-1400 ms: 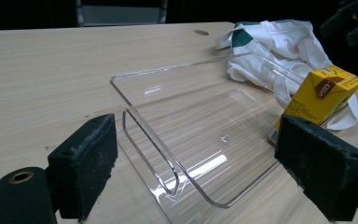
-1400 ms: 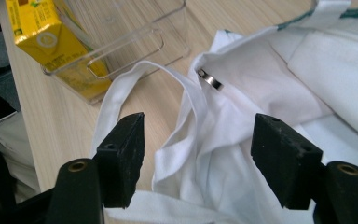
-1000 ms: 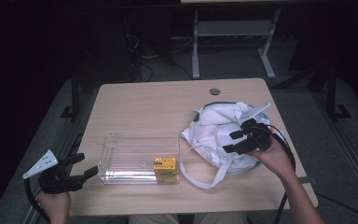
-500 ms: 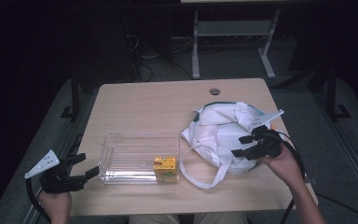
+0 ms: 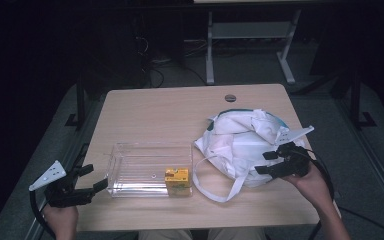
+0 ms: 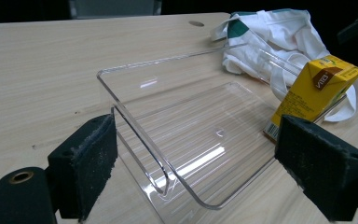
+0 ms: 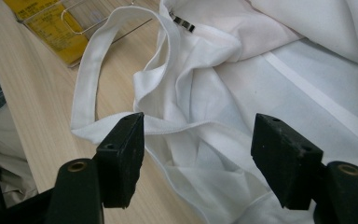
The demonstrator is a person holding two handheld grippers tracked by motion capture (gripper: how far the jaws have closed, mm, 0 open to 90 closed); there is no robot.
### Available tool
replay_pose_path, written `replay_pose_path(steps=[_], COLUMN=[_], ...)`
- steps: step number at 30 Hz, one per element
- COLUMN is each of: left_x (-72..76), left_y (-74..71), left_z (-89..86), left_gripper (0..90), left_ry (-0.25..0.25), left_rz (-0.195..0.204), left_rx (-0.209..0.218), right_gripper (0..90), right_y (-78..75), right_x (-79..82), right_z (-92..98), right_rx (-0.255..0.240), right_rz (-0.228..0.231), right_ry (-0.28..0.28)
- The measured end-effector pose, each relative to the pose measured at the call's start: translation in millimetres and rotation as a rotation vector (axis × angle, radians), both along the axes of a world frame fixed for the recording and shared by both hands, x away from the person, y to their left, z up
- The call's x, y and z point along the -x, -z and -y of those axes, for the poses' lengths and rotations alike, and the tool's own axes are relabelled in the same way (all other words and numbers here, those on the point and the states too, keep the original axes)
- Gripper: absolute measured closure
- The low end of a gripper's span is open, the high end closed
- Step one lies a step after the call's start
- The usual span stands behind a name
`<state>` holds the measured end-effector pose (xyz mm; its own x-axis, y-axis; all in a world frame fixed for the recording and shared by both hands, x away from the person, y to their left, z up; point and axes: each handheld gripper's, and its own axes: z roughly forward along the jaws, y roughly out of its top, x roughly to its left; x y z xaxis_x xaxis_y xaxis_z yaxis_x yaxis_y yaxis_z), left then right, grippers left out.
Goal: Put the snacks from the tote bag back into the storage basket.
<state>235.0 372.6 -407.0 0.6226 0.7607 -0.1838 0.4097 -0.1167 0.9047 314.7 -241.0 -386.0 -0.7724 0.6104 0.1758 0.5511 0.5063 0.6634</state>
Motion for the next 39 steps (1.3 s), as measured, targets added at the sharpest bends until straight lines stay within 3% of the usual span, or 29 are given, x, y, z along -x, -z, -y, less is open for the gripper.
replay_pose_path(steps=[29, 39], left_x=[-0.8, -1.2], left_y=[1.1, 1.3], left_z=[3.1, 4.0], left_gripper=[12.8, 12.7], left_ry=[0.011, 0.017], left_rz=[-0.005, -0.004], left_rx=[-0.007, -0.009], right_gripper=[33.5, 33.6], right_y=[24.1, 34.7], right_x=[30.7, 42.7], right_z=[27.4, 30.8], right_rx=[-0.039, -0.106], right_rz=[0.017, 0.091], right_ry=[0.070, 0.102])
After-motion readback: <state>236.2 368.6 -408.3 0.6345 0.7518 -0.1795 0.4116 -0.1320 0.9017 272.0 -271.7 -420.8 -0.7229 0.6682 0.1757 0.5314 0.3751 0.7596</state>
